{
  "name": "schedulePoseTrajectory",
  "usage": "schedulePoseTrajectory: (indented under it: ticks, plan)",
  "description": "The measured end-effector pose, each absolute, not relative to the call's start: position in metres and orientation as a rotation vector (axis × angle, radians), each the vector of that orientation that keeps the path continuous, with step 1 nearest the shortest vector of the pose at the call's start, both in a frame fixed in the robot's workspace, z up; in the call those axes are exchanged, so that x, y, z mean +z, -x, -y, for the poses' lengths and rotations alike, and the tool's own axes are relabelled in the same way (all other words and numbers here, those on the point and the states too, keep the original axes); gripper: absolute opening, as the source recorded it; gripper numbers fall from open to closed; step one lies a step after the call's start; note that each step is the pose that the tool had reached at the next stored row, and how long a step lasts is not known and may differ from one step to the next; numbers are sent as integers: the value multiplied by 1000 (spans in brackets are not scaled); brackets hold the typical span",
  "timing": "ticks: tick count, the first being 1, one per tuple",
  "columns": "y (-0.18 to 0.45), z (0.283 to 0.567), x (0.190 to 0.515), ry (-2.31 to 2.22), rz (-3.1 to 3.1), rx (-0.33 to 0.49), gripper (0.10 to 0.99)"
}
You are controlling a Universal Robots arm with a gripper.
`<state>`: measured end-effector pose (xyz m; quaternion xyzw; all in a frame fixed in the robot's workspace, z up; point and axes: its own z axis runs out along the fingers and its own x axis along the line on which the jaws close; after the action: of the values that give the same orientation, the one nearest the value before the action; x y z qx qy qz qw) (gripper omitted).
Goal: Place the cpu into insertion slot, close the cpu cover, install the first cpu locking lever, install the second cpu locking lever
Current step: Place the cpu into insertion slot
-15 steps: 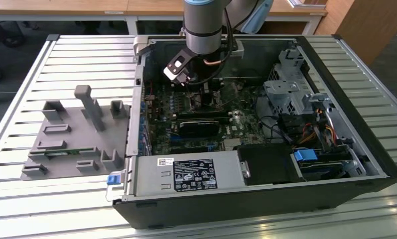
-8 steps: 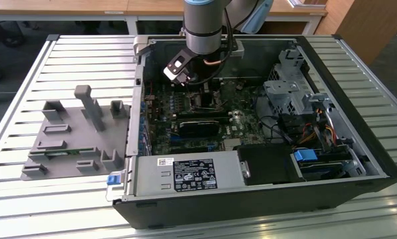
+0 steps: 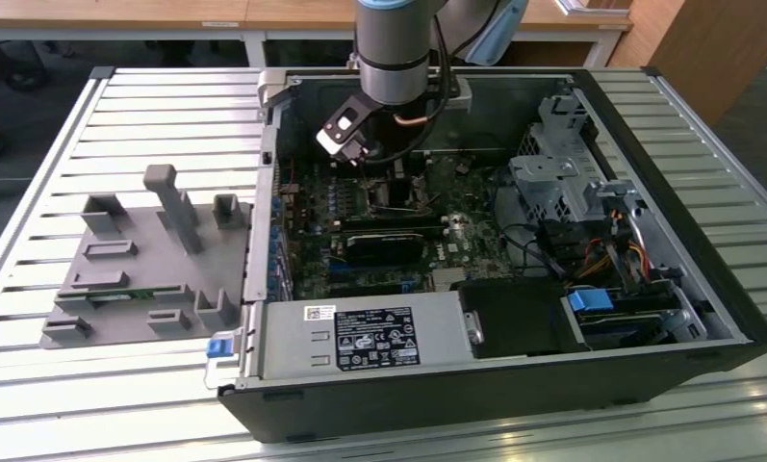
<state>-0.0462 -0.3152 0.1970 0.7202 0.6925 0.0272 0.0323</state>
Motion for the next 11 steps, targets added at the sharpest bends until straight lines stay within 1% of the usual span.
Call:
schedulePoseTrajectory:
  ticks: [9,11]
  plan:
    - [45,315,206,-2220,-2135,78,596]
    - [44,315,207,-2224,-2138,70,580]
